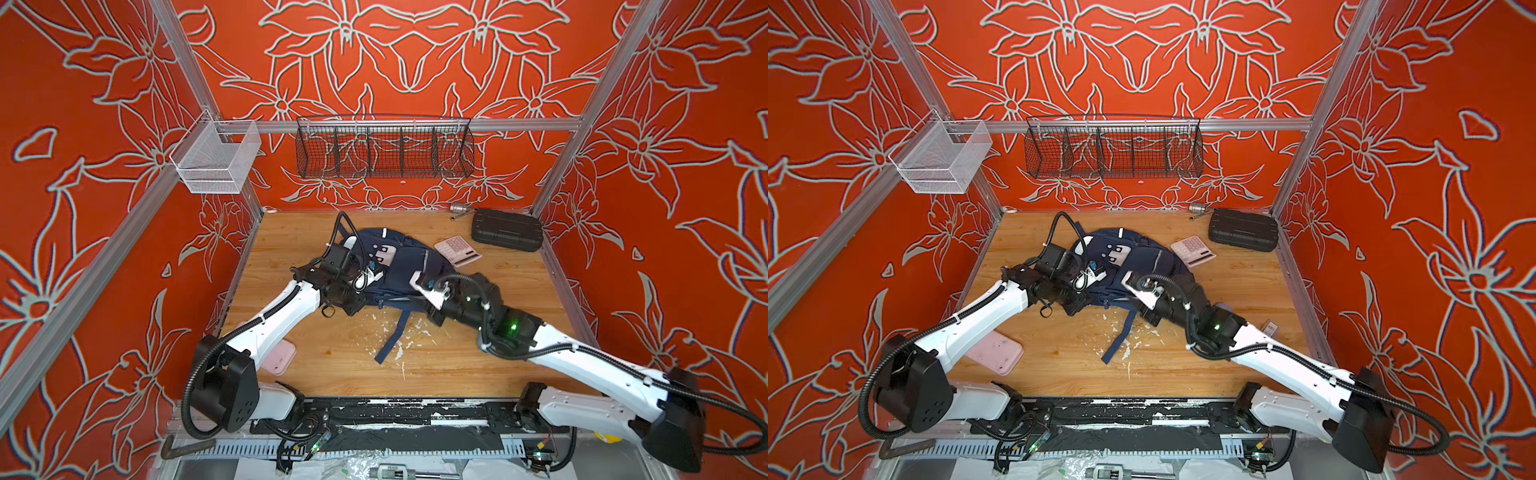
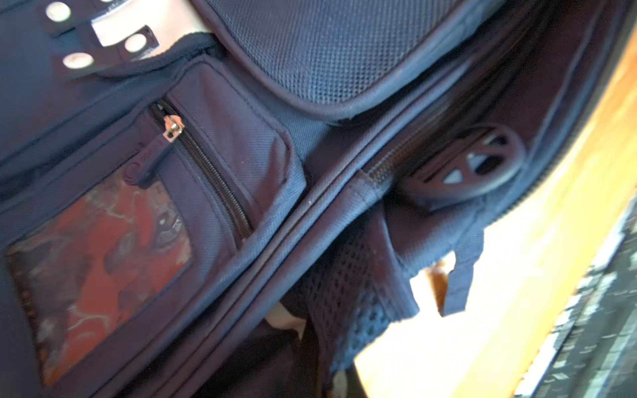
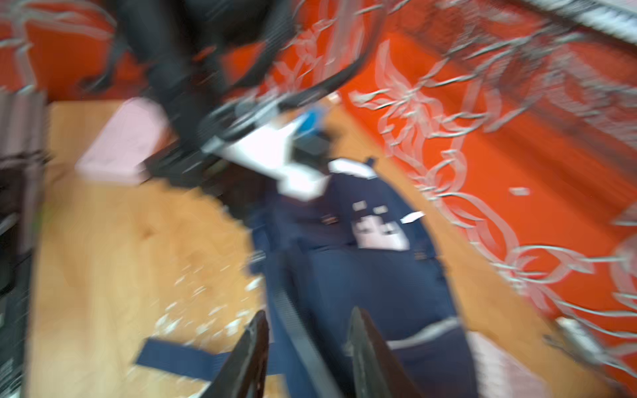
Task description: Pack the student bag
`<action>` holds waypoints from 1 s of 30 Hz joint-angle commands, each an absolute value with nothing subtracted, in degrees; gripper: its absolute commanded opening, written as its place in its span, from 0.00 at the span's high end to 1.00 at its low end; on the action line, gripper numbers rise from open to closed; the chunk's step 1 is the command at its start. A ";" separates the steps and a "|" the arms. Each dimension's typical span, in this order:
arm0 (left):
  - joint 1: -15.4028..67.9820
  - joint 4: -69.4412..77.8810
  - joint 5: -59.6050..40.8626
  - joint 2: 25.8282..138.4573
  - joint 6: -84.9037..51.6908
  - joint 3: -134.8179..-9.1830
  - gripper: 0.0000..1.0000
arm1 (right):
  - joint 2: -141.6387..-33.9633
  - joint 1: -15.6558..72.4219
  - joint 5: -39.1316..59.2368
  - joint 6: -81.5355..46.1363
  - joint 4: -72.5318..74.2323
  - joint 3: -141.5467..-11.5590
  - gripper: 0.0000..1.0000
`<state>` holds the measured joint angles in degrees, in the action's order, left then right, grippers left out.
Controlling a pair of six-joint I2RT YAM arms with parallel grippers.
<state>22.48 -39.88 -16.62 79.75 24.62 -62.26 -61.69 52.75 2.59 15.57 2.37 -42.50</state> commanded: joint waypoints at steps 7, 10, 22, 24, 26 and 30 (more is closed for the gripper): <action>23.58 -40.16 -28.26 81.73 15.61 -68.00 1.00 | -69.88 60.09 -7.13 11.92 15.38 -38.59 0.66; 23.64 -40.14 -29.71 81.69 14.38 -68.67 1.00 | -71.59 60.56 -11.14 11.20 15.43 -39.04 0.67; 24.82 -40.17 -34.28 82.55 10.39 -71.04 1.00 | -77.53 60.64 -18.47 8.97 21.37 -38.26 0.72; 25.38 -40.10 -34.62 82.45 10.26 -71.01 1.00 | -79.19 60.64 -19.83 8.86 22.25 -38.92 0.72; 25.83 -39.90 -34.82 82.49 10.11 -70.84 1.00 | -80.33 60.66 -20.53 8.60 24.74 -38.89 0.72; 26.36 -40.07 -35.16 82.72 10.31 -70.84 1.00 | -81.81 60.69 -25.23 6.47 27.08 -39.40 0.72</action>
<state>25.65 -41.60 -29.87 82.98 10.63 -69.12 -81.17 60.71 -19.33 9.54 22.65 -38.09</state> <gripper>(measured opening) 0.048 0.280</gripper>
